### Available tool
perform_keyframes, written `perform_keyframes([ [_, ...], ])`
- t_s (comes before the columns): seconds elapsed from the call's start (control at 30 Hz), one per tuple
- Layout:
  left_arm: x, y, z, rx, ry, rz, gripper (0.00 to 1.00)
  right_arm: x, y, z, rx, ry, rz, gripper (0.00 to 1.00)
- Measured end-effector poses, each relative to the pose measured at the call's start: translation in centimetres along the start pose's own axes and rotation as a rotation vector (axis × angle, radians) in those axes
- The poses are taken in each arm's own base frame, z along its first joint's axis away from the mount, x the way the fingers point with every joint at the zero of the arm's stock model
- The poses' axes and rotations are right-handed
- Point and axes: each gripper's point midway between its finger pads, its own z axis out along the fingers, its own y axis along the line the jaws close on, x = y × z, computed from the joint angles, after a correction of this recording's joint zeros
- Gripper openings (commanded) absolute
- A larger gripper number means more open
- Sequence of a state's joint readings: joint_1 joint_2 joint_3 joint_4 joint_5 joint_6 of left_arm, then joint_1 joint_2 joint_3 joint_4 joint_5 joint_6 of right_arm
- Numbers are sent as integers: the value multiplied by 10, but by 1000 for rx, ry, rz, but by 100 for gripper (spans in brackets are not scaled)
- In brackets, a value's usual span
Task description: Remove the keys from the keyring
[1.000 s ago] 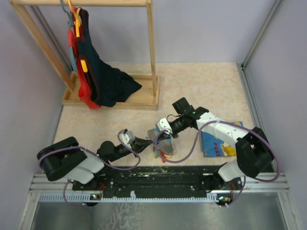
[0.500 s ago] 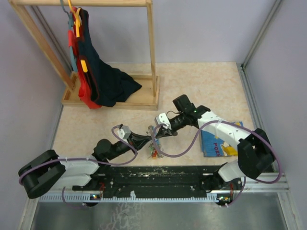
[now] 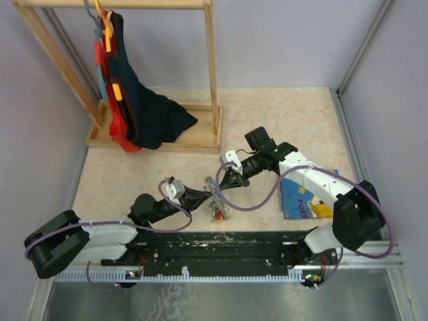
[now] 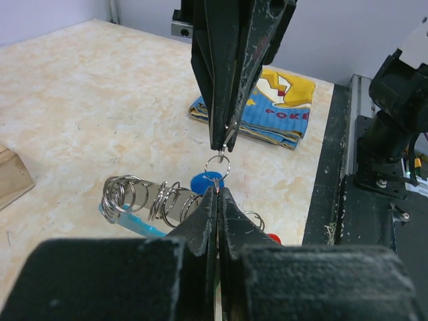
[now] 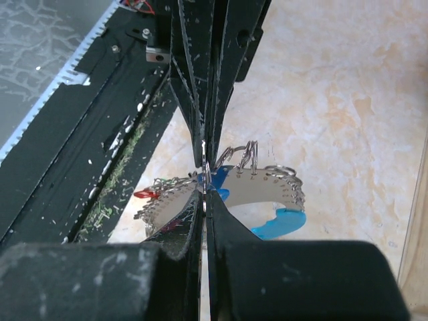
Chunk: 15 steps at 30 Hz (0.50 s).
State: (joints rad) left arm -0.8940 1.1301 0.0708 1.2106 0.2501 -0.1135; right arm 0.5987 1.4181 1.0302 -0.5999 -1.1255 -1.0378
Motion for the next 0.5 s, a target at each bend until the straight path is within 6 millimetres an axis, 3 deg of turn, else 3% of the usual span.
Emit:
perform_keyframes([
  [0.23,-4,2,5,8,2,39,0,-6,6,-1,-29,-16,-21,0],
  [0.5,-5,6,12,-25,33,-34,0,-5,7,-2,-26,-9,-8,0],
])
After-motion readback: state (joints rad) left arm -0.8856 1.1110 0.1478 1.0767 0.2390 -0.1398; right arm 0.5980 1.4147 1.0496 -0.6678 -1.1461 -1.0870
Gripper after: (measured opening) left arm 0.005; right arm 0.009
